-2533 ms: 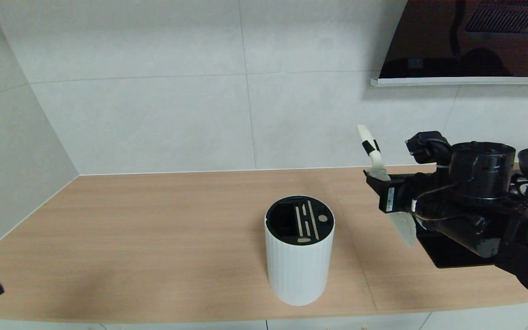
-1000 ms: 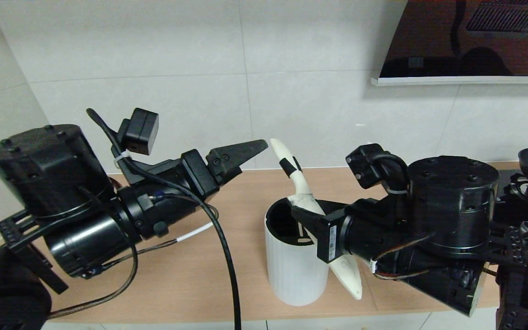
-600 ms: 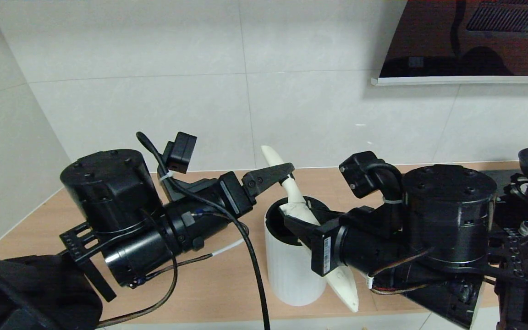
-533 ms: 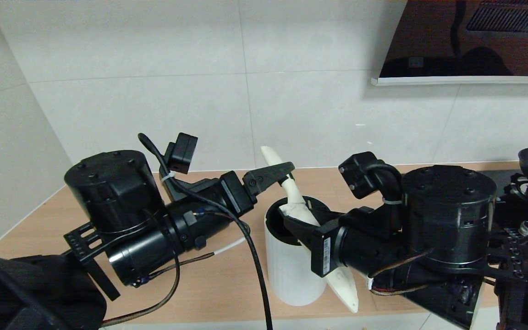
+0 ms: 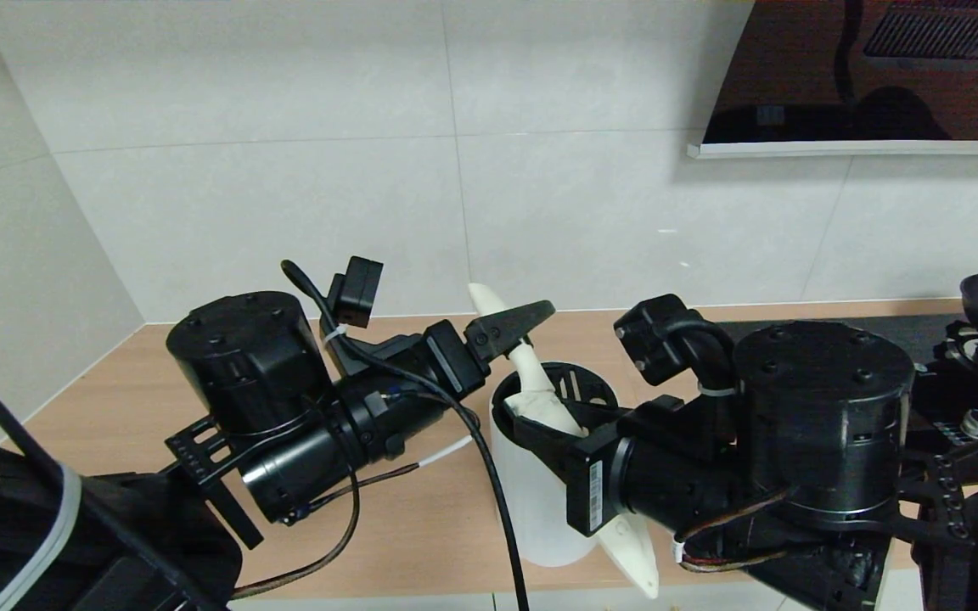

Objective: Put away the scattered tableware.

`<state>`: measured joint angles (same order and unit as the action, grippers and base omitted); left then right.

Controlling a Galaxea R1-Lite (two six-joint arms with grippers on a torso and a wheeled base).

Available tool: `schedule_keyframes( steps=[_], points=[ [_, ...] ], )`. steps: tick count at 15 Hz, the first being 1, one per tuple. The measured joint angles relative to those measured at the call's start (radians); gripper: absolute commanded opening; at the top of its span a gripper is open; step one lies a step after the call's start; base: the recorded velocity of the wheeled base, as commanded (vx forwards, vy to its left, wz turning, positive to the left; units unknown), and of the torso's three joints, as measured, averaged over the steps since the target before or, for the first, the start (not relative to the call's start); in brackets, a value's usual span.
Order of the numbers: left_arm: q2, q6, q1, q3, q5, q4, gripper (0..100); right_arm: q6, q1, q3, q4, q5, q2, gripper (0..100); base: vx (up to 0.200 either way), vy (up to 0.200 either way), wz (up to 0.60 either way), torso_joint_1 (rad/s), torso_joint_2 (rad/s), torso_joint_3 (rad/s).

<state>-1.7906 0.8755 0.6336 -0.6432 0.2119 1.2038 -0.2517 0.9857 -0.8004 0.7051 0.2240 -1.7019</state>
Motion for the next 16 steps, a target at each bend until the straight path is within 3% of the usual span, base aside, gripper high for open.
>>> schedule_keyframes(
  steps=[6, 7, 16],
  points=[
    [-0.016, -0.001, 0.007, 0.001, -0.006, 0.0, 100, 0.0, 0.002, 0.001, 0.0, 0.0, -0.004, 0, 0.0, 0.0, 0.0, 0.0, 0.0, 0.0],
    [-0.017, -0.001, 0.009, 0.002, -0.006, 0.0, 0, 0.0, 0.002, 0.003, 0.001, 0.0, -0.005, 0, 0.0, 0.0, 0.0, 0.0, 0.0, 0.0],
    [-0.024, -0.001, 0.011, 0.002, -0.003, 0.0, 0, 0.0, 0.002, 0.008, 0.004, 0.001, -0.004, 0, 0.0, 0.0, 0.0, 0.0, 0.0, 0.0]
  ],
)
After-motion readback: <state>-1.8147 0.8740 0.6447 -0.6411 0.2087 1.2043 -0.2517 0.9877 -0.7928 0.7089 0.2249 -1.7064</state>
